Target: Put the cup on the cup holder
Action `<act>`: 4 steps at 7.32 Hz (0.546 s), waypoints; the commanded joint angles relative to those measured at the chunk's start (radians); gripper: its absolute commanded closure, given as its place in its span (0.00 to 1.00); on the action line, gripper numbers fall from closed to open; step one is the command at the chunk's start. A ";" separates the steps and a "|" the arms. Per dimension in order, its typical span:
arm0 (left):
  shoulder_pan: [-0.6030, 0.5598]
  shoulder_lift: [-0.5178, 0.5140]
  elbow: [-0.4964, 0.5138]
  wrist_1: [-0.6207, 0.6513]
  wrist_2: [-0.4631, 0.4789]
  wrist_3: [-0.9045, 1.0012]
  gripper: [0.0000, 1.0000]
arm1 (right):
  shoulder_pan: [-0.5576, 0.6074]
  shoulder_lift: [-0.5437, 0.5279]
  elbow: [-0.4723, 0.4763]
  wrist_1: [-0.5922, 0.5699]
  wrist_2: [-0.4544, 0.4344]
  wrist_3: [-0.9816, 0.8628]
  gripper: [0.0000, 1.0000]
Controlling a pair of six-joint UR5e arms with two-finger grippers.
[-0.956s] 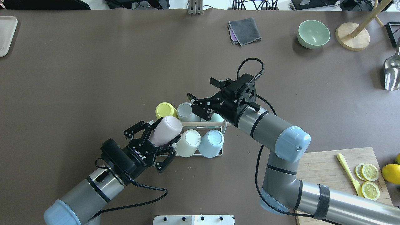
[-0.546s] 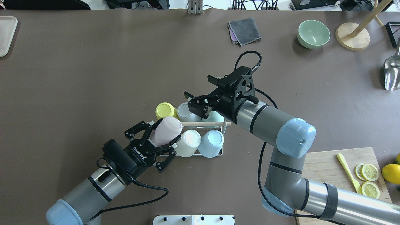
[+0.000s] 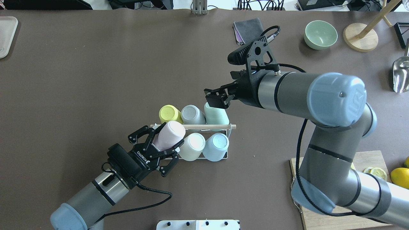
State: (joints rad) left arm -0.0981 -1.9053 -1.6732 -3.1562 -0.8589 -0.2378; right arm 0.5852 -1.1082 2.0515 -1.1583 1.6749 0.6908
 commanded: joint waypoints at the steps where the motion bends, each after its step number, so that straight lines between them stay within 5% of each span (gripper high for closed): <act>1: 0.000 0.011 0.009 -0.002 0.000 0.008 0.46 | 0.149 -0.028 0.021 -0.234 0.282 0.013 0.00; 2: 0.000 0.020 0.012 -0.020 0.000 0.027 0.03 | 0.181 -0.069 0.021 -0.285 0.304 0.012 0.00; 4: 0.000 0.031 0.026 -0.089 0.001 0.066 0.02 | 0.269 -0.134 -0.020 -0.302 0.301 0.012 0.00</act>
State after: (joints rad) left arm -0.0982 -1.8802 -1.6545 -3.2106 -0.8587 -0.1874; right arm 0.7949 -1.2083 2.0585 -1.4377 1.9659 0.7026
